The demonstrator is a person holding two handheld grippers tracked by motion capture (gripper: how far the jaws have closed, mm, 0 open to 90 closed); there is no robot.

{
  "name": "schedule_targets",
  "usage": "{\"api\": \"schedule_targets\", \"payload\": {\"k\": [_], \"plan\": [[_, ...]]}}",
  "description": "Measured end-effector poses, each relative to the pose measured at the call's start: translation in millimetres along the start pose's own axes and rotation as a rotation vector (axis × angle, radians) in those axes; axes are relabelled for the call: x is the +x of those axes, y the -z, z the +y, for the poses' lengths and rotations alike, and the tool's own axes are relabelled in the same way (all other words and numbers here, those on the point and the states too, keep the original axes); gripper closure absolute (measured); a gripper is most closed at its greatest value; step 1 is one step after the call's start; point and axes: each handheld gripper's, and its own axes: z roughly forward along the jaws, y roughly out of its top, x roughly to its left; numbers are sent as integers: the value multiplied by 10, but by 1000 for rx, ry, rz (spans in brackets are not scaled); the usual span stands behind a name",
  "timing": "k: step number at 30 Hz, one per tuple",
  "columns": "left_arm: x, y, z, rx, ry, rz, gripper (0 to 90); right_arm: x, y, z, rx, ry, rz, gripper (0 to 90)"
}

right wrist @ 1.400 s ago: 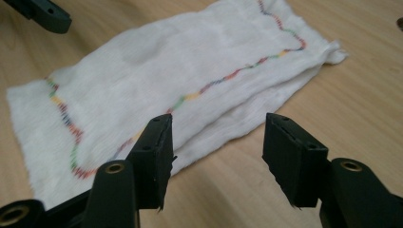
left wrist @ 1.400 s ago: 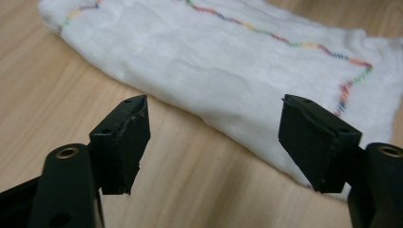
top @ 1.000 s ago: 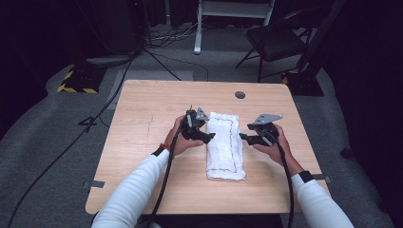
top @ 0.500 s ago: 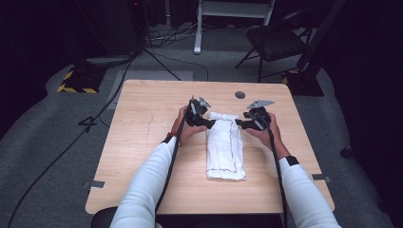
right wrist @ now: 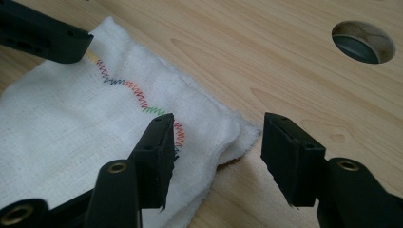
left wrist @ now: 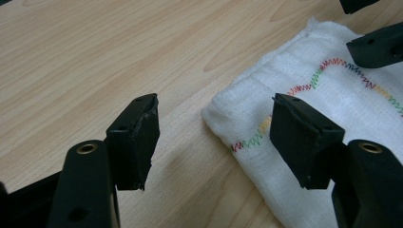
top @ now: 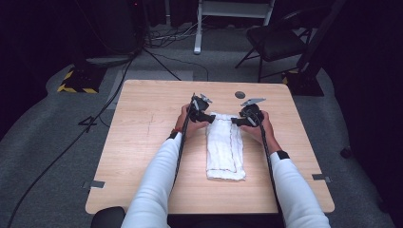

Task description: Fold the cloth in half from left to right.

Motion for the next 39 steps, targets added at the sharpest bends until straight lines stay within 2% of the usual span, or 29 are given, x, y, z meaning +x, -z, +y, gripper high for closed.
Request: {"api": "schedule_targets", "payload": {"k": [4,9,12,16,21,23,24,25,27,29,32,36,39], "plan": [[13,-54,-11,15,24,5,345,-46,-52,-8,10,-30,0,457],[57,-78,-53,22,51,-22,342,-67,-106,-36,22,-44,24,448],[62,-124,-91,36,69,-43,342,-78,-113,-50,19,-70,32,450],[49,-121,-95,38,56,-39,338,-68,-112,-52,22,-68,33,461],[34,-119,-101,37,40,-40,343,-39,-106,-49,22,-57,57,576],[23,-116,-100,36,33,-47,372,-32,-103,-46,23,-54,72,632],[16,-109,-96,38,21,-62,415,-30,-103,-45,24,-53,76,662],[1,-104,-90,38,9,-84,486,-22,-101,-44,24,-57,84,700],[-20,-99,-78,48,0,-99,584,-8,-96,-44,25,-47,107,776],[-32,-96,-77,49,-5,-121,694,13,-92,-39,28,-32,103,808],[-30,-97,-84,44,12,-142,766,35,-86,-34,30,-23,93,823],[-56,-95,-71,49,-13,-136,810,45,-77,-32,31,-13,90,832],[-41,-100,-79,36,-4,-132,823,36,-68,-25,27,-10,90,835]]}}
